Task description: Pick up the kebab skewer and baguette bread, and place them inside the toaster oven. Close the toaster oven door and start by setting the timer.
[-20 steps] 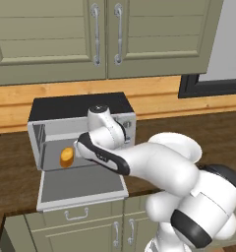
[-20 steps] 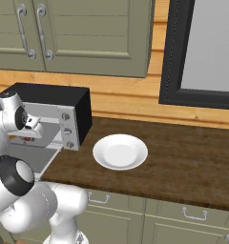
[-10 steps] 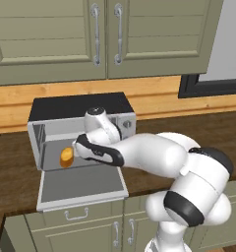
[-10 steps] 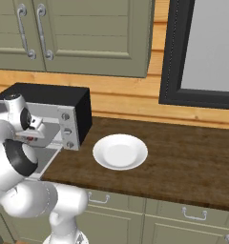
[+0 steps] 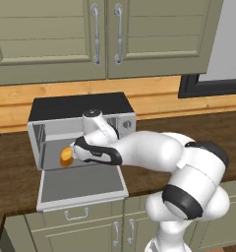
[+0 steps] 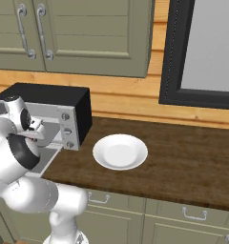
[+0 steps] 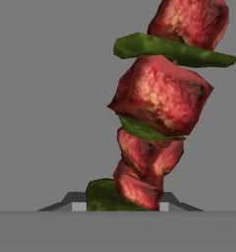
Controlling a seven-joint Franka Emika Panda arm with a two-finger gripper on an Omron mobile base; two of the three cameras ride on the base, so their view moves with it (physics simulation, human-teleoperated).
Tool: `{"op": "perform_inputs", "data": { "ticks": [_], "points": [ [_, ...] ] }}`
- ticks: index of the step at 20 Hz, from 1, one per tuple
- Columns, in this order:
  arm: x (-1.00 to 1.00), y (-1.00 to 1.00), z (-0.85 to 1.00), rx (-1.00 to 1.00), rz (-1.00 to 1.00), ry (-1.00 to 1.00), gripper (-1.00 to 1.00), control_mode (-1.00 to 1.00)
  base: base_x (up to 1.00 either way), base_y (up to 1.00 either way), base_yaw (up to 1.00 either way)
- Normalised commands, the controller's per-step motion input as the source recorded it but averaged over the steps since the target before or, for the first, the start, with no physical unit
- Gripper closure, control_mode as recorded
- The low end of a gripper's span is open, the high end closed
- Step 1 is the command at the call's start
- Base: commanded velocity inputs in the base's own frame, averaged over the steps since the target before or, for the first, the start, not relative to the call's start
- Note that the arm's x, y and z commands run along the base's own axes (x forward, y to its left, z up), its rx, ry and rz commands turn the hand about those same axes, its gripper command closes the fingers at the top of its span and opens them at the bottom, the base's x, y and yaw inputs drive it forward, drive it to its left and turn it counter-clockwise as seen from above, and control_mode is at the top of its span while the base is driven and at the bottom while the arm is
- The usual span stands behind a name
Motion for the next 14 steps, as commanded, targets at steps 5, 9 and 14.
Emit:
{"op": "perform_inputs", "data": {
  "ticks": [5,9,14],
  "points": [
    [-0.08,0.00,-0.08,0.00,0.00,0.00,-1.00,-1.00,0.00,0.00,0.00],
    [-0.19,-0.04,-0.01,0.00,0.00,0.00,-1.00,-1.00,0.00,0.00,0.00],
    [-0.11,-0.04,0.06,0.00,0.00,-0.02,-1.00,-1.00,0.00,0.00,0.00]
  ]
}}
